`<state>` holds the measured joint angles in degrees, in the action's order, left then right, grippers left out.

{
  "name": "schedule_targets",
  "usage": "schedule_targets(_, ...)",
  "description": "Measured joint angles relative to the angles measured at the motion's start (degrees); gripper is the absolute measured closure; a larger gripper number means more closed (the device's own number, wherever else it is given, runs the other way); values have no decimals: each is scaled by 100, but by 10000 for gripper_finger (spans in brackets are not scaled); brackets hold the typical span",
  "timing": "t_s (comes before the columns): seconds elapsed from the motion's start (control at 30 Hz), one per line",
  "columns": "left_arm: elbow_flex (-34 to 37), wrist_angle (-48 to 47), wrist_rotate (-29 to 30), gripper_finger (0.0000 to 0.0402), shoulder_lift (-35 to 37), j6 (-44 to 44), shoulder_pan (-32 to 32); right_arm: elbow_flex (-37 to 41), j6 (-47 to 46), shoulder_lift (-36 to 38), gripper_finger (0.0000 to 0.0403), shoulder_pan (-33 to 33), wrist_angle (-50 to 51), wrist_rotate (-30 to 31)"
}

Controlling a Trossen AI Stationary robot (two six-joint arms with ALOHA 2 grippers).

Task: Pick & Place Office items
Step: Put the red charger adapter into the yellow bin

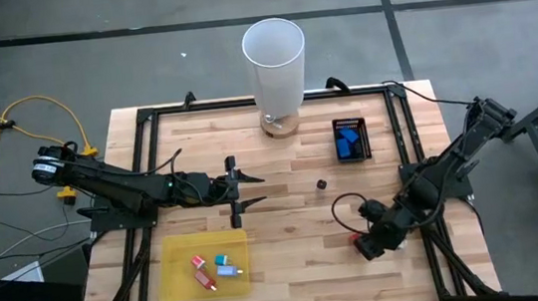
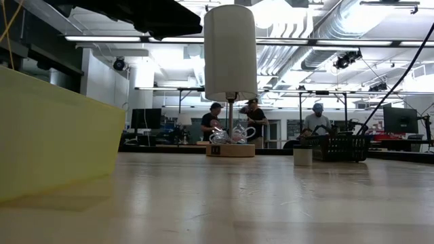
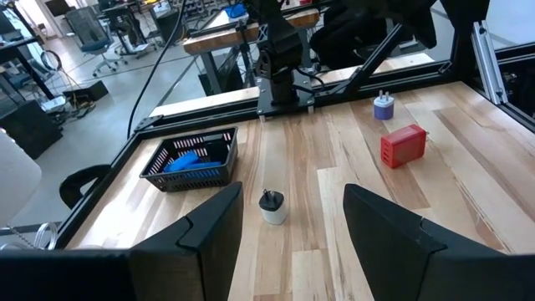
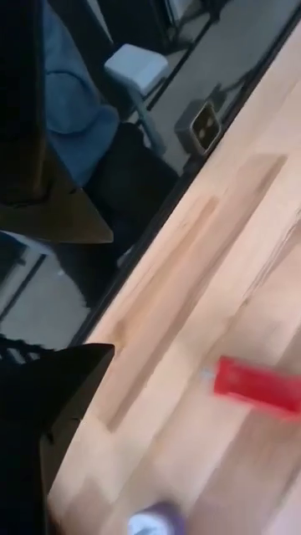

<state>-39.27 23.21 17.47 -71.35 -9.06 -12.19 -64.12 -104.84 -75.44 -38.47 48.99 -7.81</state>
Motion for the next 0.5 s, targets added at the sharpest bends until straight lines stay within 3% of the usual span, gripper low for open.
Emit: schedule_targets(0.5, 0, -1, 5, 203, 0, 1, 0, 0, -297, 0, 208, -3, 73, 93)
